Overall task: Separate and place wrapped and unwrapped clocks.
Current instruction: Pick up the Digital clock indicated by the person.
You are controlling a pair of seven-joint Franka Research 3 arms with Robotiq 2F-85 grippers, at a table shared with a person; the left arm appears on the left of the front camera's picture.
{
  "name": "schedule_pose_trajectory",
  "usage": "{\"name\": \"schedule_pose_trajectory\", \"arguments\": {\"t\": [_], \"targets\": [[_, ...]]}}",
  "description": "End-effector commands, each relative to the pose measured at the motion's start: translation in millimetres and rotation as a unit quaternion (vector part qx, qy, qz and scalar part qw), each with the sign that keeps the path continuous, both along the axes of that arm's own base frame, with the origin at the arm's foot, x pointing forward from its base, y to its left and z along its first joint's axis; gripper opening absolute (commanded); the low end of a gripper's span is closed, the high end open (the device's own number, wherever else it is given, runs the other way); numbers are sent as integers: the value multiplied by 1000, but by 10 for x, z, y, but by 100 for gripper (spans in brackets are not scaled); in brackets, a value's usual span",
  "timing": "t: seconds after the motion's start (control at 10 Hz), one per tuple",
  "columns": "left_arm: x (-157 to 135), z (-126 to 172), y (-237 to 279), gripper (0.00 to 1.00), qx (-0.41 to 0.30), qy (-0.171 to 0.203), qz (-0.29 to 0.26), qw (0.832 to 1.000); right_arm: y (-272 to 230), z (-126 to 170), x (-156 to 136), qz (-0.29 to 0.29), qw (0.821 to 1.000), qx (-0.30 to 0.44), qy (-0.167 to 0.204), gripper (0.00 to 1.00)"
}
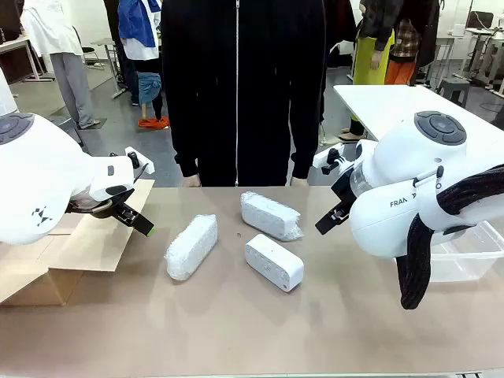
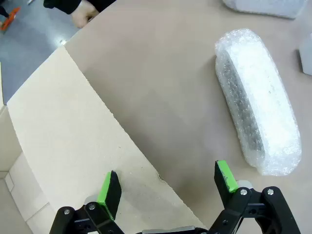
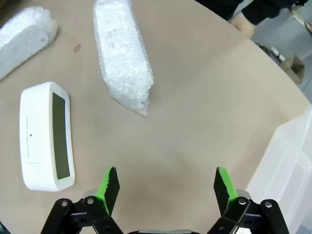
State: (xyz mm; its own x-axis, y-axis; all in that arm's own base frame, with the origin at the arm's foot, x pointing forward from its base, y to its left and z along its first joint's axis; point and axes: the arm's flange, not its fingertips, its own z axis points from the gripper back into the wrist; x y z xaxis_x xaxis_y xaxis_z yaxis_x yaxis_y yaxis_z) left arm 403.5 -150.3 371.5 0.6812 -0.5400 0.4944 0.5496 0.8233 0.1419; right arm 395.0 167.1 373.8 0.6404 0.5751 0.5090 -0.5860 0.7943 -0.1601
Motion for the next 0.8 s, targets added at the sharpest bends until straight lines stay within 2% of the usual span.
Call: {"name": "schedule_pose_trajectory", "arguments": {"t": [0.0,0.7], "targets": [[0,0,-1,100,0,0,0,1000,0,0,0,0,1000,0,0,100],[0,0,-1,100,0,0,0,1000,0,0,0,0,1000,0,0,100]]}}
